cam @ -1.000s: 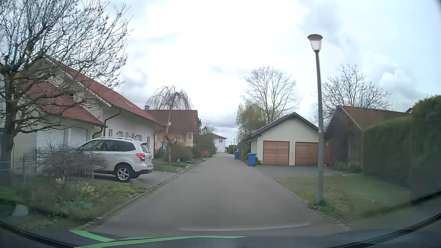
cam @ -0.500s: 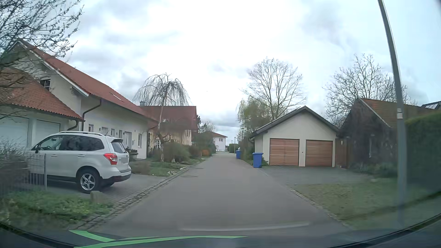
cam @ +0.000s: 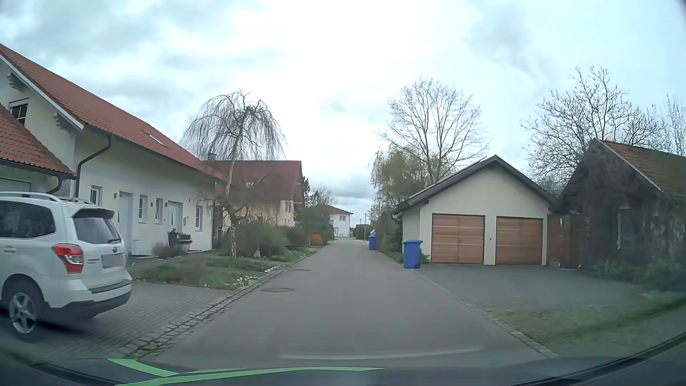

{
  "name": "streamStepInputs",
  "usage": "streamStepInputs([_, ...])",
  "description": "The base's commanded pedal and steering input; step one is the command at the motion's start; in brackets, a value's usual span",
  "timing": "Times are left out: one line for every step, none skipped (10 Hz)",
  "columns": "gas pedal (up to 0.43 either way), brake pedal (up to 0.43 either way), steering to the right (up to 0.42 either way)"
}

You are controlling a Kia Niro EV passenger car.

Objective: Follow the waypoints while adhering to traffic rules and regulations

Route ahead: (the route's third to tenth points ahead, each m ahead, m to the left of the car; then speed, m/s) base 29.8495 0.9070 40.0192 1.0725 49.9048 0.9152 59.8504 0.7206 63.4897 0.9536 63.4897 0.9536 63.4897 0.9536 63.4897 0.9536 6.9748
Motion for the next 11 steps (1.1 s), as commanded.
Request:
streamStepInputs([0.138,0.0,0.004])
streamStepInputs([0.13,0.0,0.003])
streamStepInputs([0.13,0.0,0.003])
streamStepInputs([0.13,0.0,0.004])
streamStepInputs([0.13,0.0,0.003])
streamStepInputs([0.118,0.0,0.002])
streamStepInputs([0.118,0.0,0.002])
streamStepInputs([0.11,0.0,0.002])
streamStepInputs([0.079,0.0,0.002])
streamStepInputs([0.059,0.0,0.002])
streamStepInputs([0.059,0.0,0.002])
